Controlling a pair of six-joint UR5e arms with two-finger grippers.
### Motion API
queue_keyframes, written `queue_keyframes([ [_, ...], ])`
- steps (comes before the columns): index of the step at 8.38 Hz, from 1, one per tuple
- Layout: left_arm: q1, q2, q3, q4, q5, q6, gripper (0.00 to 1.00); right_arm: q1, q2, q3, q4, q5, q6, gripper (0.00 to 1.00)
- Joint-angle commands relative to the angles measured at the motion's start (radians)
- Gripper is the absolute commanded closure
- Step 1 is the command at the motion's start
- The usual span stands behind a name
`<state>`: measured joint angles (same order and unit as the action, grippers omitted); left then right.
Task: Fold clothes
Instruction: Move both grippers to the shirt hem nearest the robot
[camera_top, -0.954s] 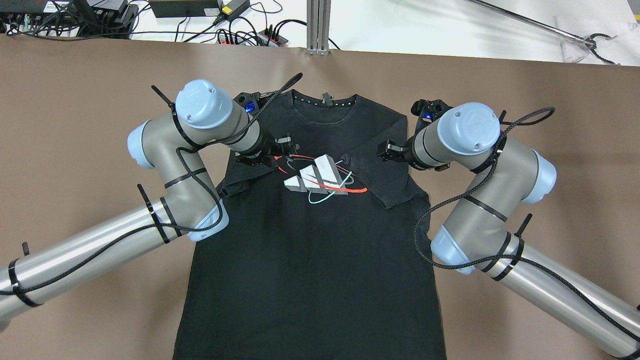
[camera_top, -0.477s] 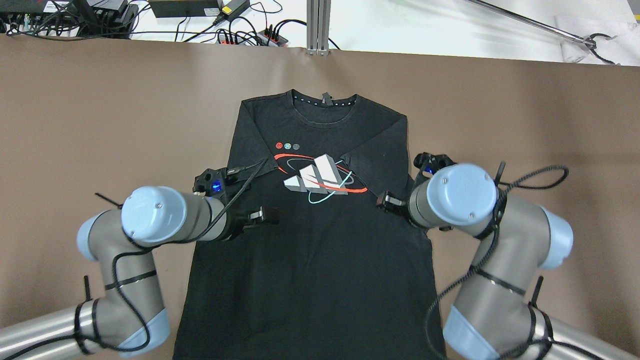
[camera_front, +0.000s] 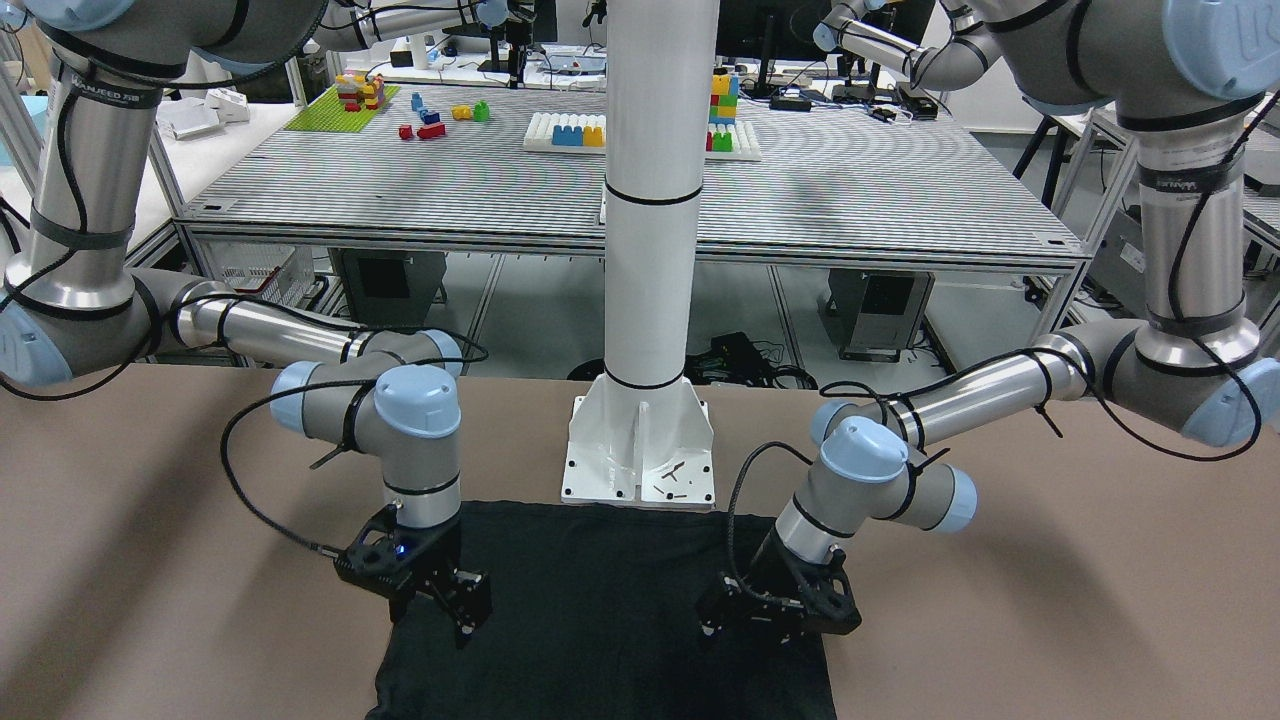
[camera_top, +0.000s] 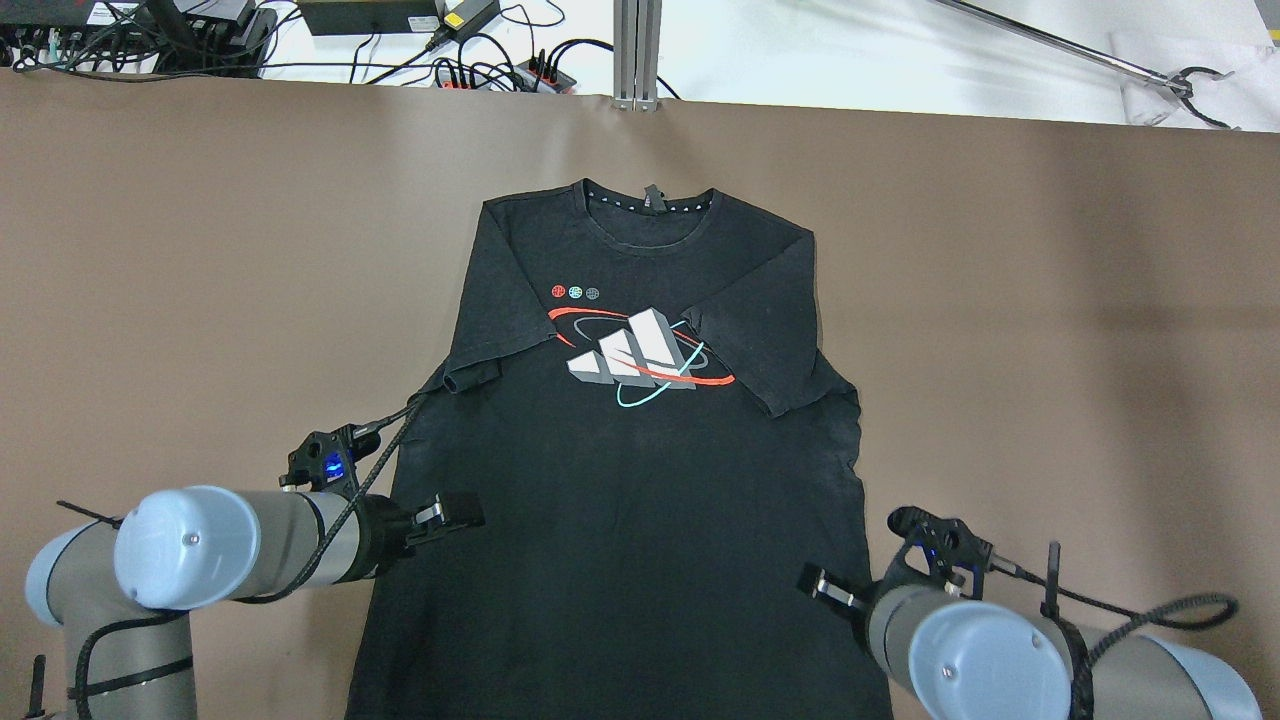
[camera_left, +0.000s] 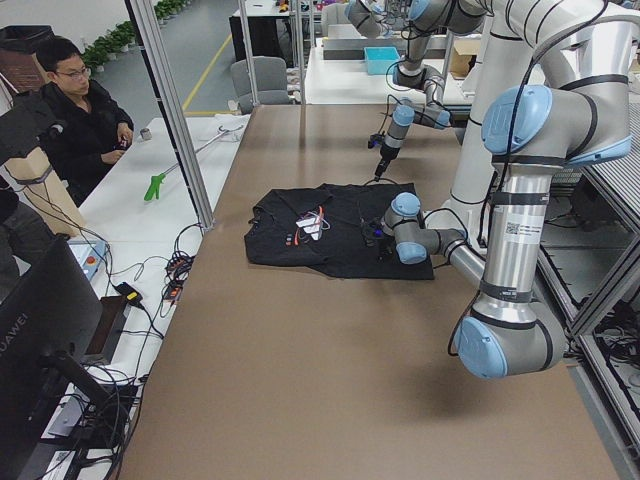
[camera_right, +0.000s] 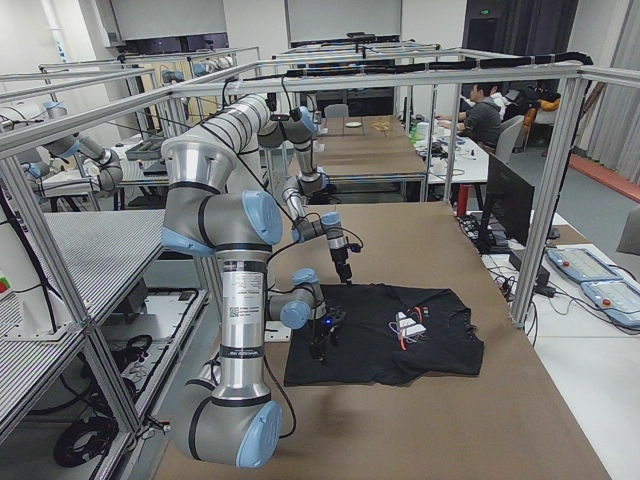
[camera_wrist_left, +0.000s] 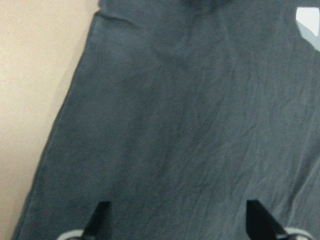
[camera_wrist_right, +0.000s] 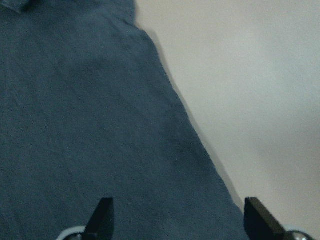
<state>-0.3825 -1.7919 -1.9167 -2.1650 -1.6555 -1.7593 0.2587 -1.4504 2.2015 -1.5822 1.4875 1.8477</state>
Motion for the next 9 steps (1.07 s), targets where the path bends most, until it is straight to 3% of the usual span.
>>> queue_keyframes([
  [1,0.114,0.092,-0.066,0.004,0.144,-0.071,0.06,-0.242,-0.152,0.080,0.001,-0.111,0.202,0.32],
  [3,0.134,0.092,-0.077,0.063,0.146,-0.071,0.06,-0.350,-0.205,0.072,0.017,-0.151,0.273,0.44],
  [5,0.164,0.092,-0.143,0.134,0.154,-0.071,0.06,-0.401,-0.214,0.035,0.124,-0.200,0.306,0.44],
  [7,0.169,0.053,-0.147,0.258,0.154,-0.069,0.06,-0.397,-0.209,-0.011,0.148,-0.199,0.282,0.44],
  [9,0.171,0.039,-0.147,0.280,0.164,-0.072,0.06,-0.391,-0.212,-0.006,0.159,-0.202,0.246,0.44],
])
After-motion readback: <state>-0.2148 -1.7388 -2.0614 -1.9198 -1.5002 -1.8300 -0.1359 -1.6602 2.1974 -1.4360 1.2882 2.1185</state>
